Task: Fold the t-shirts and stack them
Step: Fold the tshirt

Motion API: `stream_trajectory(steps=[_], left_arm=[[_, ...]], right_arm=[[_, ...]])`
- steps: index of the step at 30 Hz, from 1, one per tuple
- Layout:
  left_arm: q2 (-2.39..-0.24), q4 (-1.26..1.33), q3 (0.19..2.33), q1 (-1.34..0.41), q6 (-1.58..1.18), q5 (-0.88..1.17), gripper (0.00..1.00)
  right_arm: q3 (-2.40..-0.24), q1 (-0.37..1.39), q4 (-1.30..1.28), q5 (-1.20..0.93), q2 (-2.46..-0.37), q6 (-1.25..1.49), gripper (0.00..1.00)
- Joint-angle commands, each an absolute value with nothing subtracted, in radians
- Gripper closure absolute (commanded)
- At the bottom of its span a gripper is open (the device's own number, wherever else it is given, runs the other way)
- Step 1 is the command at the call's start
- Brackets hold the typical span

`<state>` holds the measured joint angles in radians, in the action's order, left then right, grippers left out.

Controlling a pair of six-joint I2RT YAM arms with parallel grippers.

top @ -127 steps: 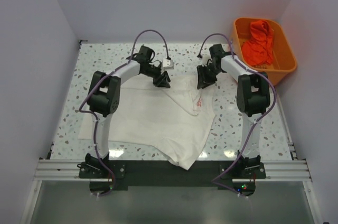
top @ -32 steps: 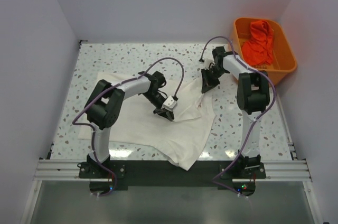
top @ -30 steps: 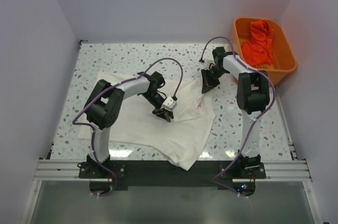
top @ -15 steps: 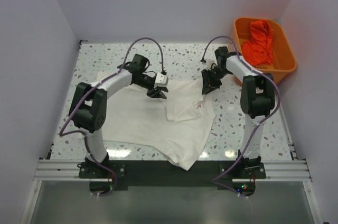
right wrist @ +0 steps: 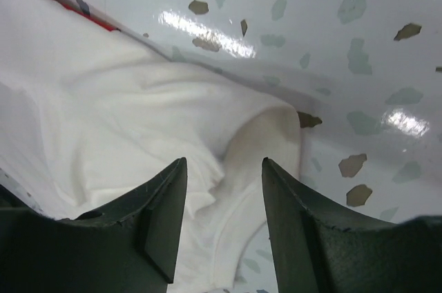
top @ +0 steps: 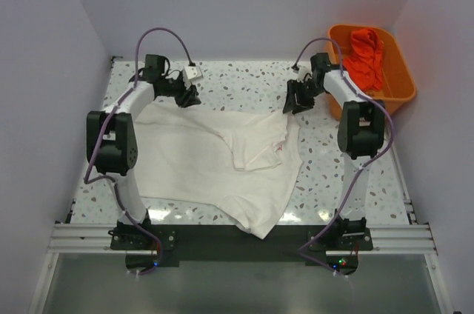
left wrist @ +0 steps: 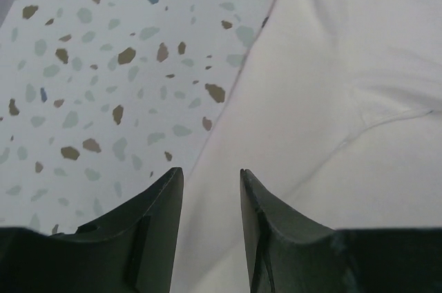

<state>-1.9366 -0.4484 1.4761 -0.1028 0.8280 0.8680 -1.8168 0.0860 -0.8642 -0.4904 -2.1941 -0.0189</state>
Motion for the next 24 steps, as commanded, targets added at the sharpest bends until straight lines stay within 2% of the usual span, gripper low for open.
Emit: stream_trajectory(steps=[1, 9, 12, 13, 16, 21, 24], left_arm=[[-1.971, -0.457, 1.572, -0.037, 0.758, 0.792, 0.56], [-2.097, -0.618, 1.811, 0.106, 0.666, 0.695, 0.52], [-2.151, -0.727, 1.890, 0.158, 0.696, 0.669, 0.51], [-2.161, -0.748, 1.926, 0.170, 0.710, 0.660, 0.51], [-2.207, -0.831, 1.997, 0.216, 0.790, 0.638, 0.51], [-2.299, -0.992, 2.109, 0.265, 0.913, 0.603, 0.52], [-2.286, -1.080, 2.082, 0.301, 1.012, 0.656, 0.52]], right_arm=[[-1.888, 0.092, -0.818, -0.532, -2.235, 0.035, 0.48], [-1.924, 0.095, -0.816, -0.587, -2.312, 0.043, 0.53], [-1.925, 0.094, -0.816, -0.589, -2.315, 0.041, 0.67], [-1.925, 0.092, -0.818, -0.589, -2.315, 0.032, 0.79], [-1.914, 0.094, -0.828, -0.583, -2.301, 0.022, 1.00], [-1.875, 0.091, -0.816, -0.539, -2.266, 0.012, 1.00], [-1.884, 0.087, -0.818, -0.511, -2.267, 0.006, 1.00]])
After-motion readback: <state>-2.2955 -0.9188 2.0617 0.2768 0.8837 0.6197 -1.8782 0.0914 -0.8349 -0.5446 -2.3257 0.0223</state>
